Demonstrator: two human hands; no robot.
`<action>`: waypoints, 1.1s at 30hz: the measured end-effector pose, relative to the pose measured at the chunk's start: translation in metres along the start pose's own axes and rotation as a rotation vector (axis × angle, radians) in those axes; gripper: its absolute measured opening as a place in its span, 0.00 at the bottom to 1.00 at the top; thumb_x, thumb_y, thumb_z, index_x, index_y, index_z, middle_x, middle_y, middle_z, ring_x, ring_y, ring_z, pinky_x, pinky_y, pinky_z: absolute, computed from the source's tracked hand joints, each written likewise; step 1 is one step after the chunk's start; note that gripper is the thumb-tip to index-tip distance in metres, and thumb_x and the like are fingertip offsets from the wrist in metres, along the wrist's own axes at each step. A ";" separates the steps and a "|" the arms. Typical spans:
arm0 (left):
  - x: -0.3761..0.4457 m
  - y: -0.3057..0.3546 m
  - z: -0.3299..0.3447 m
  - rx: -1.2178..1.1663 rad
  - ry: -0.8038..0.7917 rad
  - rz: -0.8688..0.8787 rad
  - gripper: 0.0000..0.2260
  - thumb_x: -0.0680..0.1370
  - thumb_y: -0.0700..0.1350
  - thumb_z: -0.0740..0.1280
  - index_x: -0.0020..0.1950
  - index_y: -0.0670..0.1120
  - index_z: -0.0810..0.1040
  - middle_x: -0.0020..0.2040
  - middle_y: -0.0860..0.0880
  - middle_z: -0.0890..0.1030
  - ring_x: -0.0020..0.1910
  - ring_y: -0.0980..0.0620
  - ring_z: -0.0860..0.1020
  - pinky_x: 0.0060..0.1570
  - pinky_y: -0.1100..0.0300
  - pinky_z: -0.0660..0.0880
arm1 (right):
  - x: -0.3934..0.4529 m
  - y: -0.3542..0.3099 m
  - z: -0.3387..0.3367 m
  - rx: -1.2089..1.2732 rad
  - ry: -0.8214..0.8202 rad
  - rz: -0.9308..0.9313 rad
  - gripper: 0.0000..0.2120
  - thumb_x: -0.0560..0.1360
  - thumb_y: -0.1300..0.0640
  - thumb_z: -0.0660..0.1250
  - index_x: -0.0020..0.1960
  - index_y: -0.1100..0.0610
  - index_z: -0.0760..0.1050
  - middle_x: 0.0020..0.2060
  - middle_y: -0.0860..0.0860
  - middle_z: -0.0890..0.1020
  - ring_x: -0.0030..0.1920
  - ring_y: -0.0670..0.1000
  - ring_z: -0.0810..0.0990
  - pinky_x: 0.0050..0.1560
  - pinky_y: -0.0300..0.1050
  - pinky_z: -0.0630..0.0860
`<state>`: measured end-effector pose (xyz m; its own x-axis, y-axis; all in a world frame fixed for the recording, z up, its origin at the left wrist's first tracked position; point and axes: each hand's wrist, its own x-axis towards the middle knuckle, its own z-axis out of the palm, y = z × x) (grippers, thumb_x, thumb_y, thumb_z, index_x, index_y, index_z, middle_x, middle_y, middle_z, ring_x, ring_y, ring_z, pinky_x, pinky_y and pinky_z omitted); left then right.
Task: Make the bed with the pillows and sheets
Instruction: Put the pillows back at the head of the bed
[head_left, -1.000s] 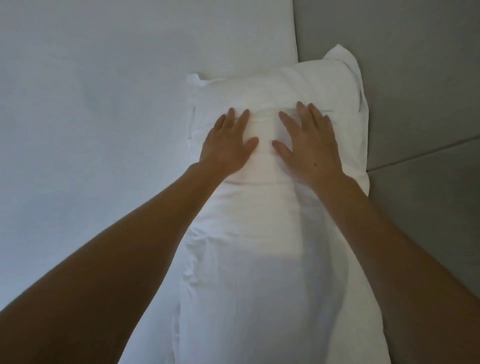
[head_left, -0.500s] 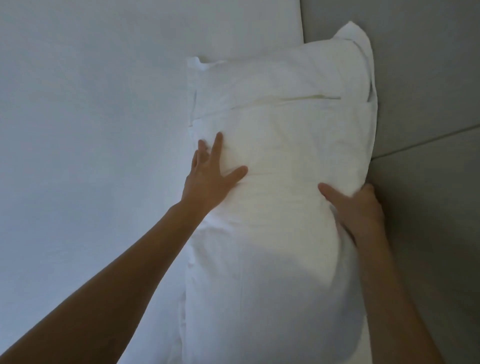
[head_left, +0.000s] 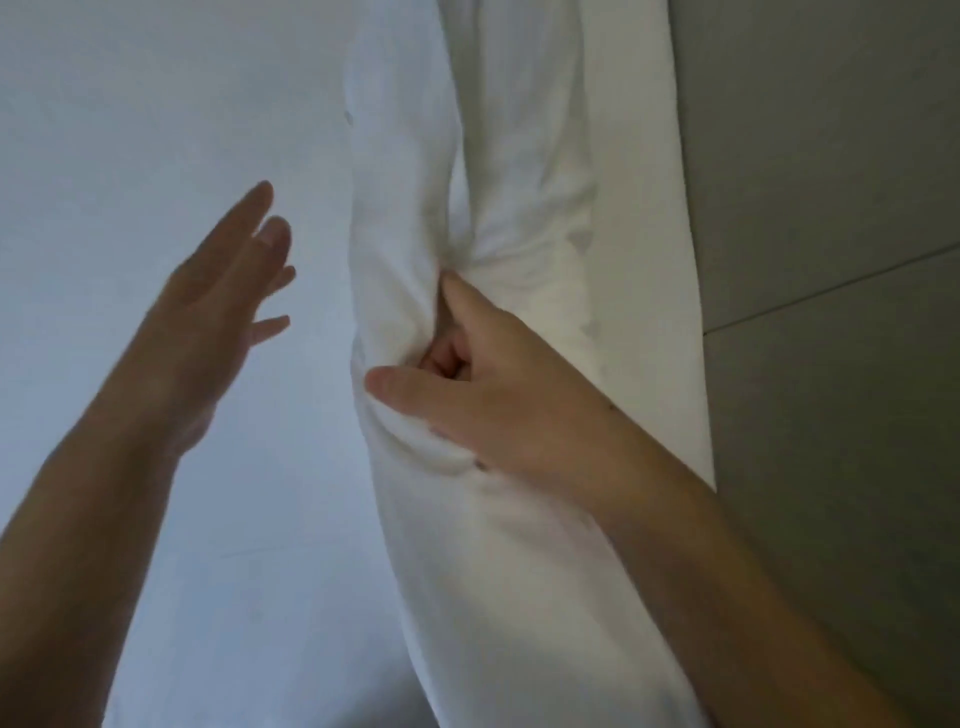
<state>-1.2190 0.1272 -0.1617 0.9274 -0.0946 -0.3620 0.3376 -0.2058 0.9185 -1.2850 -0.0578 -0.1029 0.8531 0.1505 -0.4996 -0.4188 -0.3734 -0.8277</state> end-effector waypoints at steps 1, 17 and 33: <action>-0.003 0.003 -0.020 0.010 0.021 0.005 0.32 0.62 0.74 0.65 0.65 0.70 0.66 0.69 0.58 0.72 0.61 0.62 0.76 0.58 0.54 0.74 | 0.005 -0.010 0.022 0.033 -0.039 -0.051 0.13 0.74 0.50 0.69 0.52 0.50 0.67 0.33 0.47 0.74 0.31 0.46 0.72 0.35 0.45 0.70; -0.013 -0.140 -0.145 0.655 0.103 -0.437 0.57 0.55 0.79 0.57 0.79 0.55 0.48 0.79 0.47 0.58 0.75 0.43 0.61 0.73 0.47 0.58 | 0.075 0.138 0.104 0.329 0.363 0.450 0.44 0.71 0.43 0.71 0.78 0.52 0.51 0.73 0.55 0.65 0.68 0.53 0.71 0.63 0.43 0.72; -0.037 -0.117 -0.058 0.017 0.259 -0.281 0.29 0.72 0.59 0.65 0.70 0.49 0.70 0.64 0.46 0.77 0.62 0.45 0.76 0.64 0.49 0.71 | 0.015 0.069 0.031 0.344 0.422 0.007 0.20 0.68 0.60 0.75 0.59 0.52 0.76 0.49 0.42 0.84 0.49 0.40 0.82 0.49 0.35 0.78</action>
<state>-1.2834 0.2112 -0.2464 0.8097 0.2163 -0.5455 0.5839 -0.2051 0.7855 -1.3107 -0.0524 -0.1756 0.8711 -0.2575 -0.4183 -0.4424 -0.0413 -0.8959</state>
